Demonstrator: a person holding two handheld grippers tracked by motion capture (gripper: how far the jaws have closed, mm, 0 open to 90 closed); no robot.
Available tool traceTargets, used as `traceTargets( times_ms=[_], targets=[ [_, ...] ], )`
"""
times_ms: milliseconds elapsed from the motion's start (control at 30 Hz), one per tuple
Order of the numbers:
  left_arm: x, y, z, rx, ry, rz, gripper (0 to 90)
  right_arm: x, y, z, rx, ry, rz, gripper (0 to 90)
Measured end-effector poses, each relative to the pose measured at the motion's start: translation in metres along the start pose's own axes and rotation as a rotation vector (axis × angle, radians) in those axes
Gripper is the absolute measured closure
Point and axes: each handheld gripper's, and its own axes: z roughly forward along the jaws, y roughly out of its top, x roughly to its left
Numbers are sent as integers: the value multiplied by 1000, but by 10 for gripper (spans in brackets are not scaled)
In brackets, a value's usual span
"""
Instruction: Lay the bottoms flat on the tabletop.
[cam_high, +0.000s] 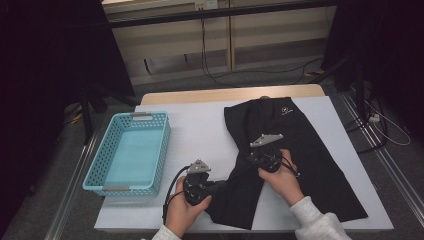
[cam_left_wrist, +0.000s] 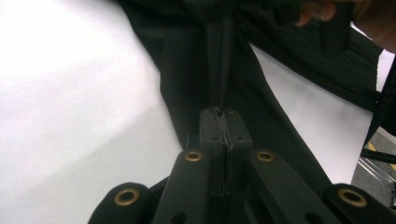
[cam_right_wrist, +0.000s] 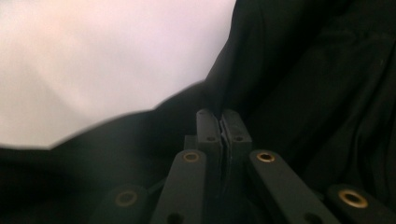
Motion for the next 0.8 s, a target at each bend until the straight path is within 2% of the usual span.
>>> traceTargets(
  times_ms=[67, 133, 233, 300, 433, 633, 700, 800],
  targets=[
    [0, 0, 3, 12, -6, 4, 889, 1, -5, 0, -3, -1, -34, 847],
    [0, 0, 5, 17, -6, 5, 889, 0, -5, 4, -14, -20, -36, 740],
    [-1, 1, 5, 20, -10, 5, 889, 0, 3, 11, -60, -21, -56, 618],
    [0, 0, 5, 17, -9, 2, 889, 0, 11, 17, -90, -44, -57, 534],
    [2, -1, 3, 16, -13, -6, 889, -1, 30, 32, -136, -41, -76, 496],
    [5, -3, 1, -3, -12, -29, 888, 0, 52, 71, -129, -60, -111, 453],
    [5, -4, 2, 0, -13, -35, 888, -2, 56, 82, -109, -95, -127, 447],
    [6, -5, 6, 6, -12, -35, 888, -9, 56, 96, -93, -116, -112, 429]
  ],
)
